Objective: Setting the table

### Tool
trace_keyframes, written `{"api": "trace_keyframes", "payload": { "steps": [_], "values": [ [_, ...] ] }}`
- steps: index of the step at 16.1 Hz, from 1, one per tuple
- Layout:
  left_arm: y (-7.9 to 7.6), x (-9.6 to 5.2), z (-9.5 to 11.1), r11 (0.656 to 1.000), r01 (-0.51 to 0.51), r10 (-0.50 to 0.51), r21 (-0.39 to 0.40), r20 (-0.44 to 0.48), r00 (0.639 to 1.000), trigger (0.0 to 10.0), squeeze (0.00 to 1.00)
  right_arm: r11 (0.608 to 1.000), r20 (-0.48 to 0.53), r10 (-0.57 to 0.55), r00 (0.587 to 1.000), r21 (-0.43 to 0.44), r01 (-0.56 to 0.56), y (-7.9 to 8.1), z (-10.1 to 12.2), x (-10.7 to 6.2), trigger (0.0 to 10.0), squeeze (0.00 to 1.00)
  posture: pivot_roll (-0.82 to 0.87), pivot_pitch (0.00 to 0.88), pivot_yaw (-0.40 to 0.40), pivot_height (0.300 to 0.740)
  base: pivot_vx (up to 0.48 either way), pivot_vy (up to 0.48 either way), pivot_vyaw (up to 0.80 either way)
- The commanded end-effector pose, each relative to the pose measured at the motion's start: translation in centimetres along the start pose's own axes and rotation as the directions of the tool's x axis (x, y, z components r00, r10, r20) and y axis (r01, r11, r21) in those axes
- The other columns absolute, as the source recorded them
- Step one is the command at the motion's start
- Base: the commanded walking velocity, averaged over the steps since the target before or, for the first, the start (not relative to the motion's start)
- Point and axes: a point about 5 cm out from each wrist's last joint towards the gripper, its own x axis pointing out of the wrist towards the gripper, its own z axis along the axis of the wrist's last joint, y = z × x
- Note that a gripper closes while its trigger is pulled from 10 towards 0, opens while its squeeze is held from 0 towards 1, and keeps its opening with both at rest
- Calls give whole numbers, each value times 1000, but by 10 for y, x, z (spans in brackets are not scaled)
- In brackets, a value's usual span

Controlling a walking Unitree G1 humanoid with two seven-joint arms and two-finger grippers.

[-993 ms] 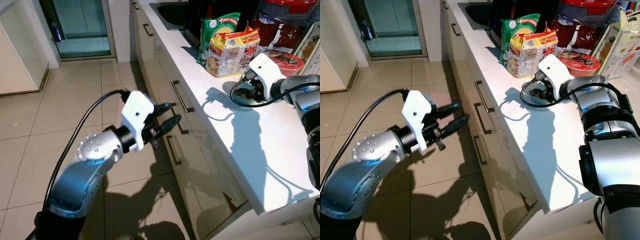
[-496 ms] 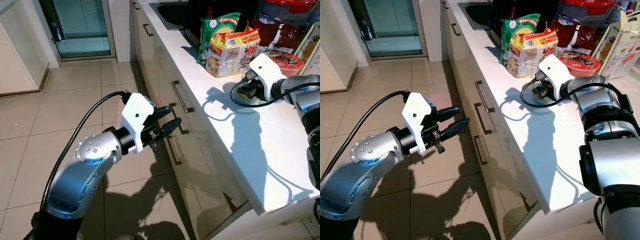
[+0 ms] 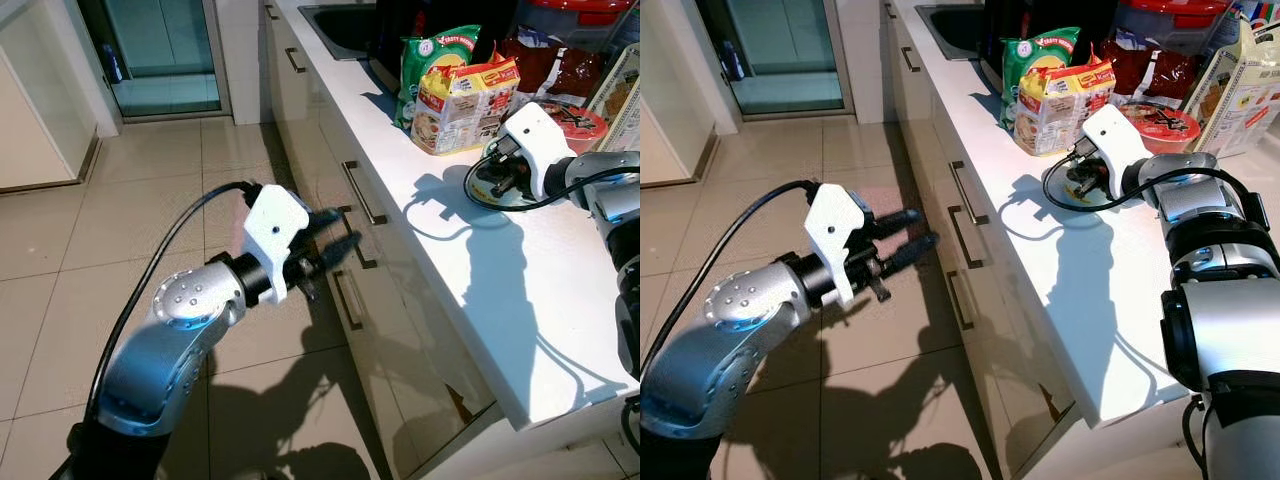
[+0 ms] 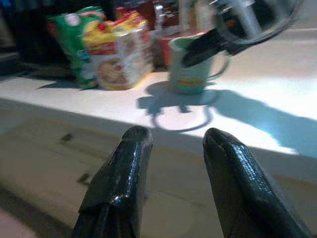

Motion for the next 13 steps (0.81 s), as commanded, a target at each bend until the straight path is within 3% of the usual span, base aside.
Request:
{"api": "trace_keyframes", "payload": {
  "steps": [1, 3, 4, 7, 8, 9, 10, 11, 13],
  "values": [
    [10, 1, 4, 995, -96, 95, 15, 19, 995, 10000, 0, 1000, 115, 0, 993, 5, -1, -6, 17, -7, 0, 0, 58, 0, -19, 740, 0, 0, 0],
    [24, -2, 0, 969, -248, 248, -3, 14, 969, 10000, 0, 999, 266, -33, 963, 7, 33, -5, 39, -17, 0, 0, 48, 0, -6, 740, 0, 0, 0],
    [26, -2, 0, 965, -261, 261, -7, 11, 965, 10000, 0, 999, 293, -46, 955, 16, 43, -4, 43, -19, 0, 0, 45, 0, -10, 740, 0, 0, 0],
    [33, -6, 0, 925, -378, 377, 30, 35, 926, 10000, 0, 969, 498, -236, 834, 183, 165, 34, 62, -44, 0, 0, 33, 0, -2, 740, 0, 0, 0],
    [30, -4, 1, 925, -377, 376, 39, 32, 926, 10000, 0, 938, 539, -336, 773, 269, 220, 43, 64, -52, 7961, 0, 37, 0, -1, 740, 0, 0, 0],
    [28, -3, 2, 926, -374, 373, 44, 33, 927, 10000, 0, 914, 558, -392, 731, 326, 242, 49, 64, -56, 10000, 0, 37, 0, -1, 740, 0, 0, 0],
    [27, 0, 4, 927, -372, 371, 48, 42, 928, 10000, 0, 874, 573, -468, 673, 412, 257, 58, 62, -61, 10000, 0, 27, 0, 4, 740, 0, 0, 0],
    [29, 1, 4, 922, -386, 384, 39, 51, 922, 10000, 0, 830, 551, -533, 642, 486, 272, 70, 56, -64, 10000, 0, 7, 0, 23, 740, 0, 0, 0],
    [33, 4, 6, 919, -392, 389, 46, 63, 919, 10000, 0, 796, 523, -572, 632, 539, 276, 91, 51, -67, 10000, 0, 1, 0, 16, 740, 0, 0, 0]
  ]
}}
